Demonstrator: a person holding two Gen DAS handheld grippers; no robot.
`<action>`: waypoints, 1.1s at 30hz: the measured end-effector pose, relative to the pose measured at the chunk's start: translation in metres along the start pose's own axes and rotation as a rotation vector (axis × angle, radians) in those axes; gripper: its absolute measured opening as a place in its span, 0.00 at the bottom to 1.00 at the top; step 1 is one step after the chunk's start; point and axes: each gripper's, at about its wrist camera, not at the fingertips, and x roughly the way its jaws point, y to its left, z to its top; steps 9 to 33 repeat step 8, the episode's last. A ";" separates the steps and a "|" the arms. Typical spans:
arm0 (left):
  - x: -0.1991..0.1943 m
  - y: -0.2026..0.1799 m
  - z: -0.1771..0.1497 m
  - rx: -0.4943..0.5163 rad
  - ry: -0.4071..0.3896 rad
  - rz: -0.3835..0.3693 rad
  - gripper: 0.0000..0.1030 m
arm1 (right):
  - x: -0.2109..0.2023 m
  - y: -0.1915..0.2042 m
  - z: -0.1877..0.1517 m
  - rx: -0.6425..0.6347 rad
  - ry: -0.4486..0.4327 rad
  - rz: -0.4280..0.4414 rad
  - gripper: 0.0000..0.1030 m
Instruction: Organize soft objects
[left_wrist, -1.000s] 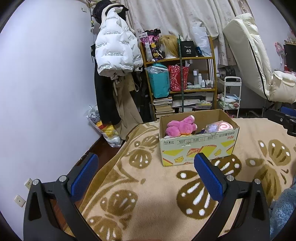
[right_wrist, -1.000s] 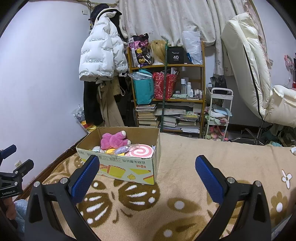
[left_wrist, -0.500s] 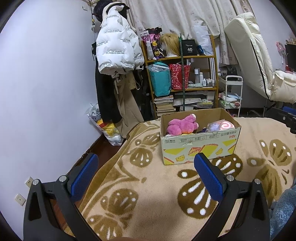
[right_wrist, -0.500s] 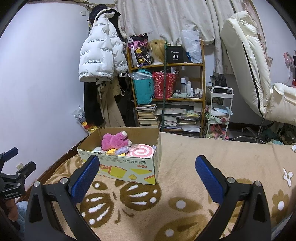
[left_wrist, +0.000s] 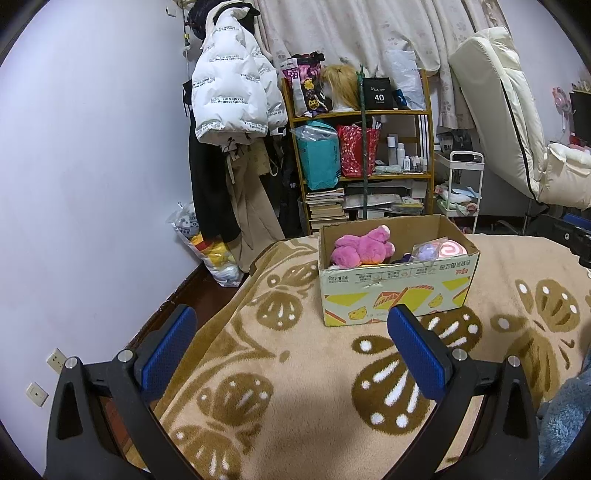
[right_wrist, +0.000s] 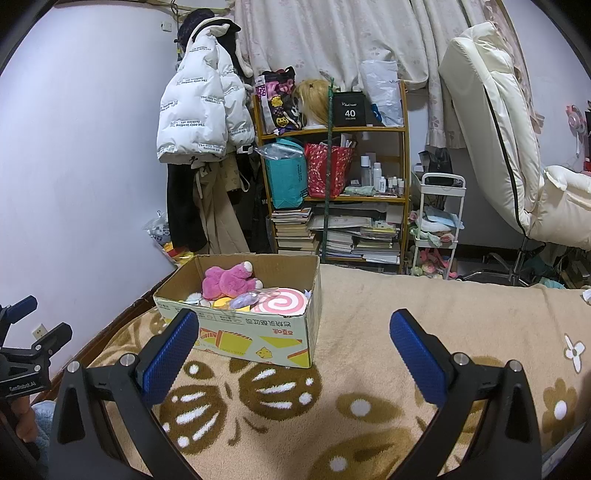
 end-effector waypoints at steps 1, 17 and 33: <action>0.000 0.000 0.000 0.000 -0.001 0.000 0.99 | 0.000 0.000 0.000 -0.001 -0.001 0.000 1.00; 0.000 0.000 0.000 -0.001 0.000 0.001 0.99 | 0.000 0.000 0.000 0.000 0.001 -0.001 1.00; 0.000 0.000 0.000 -0.001 0.000 0.001 0.99 | 0.000 0.000 0.000 0.000 0.001 -0.001 1.00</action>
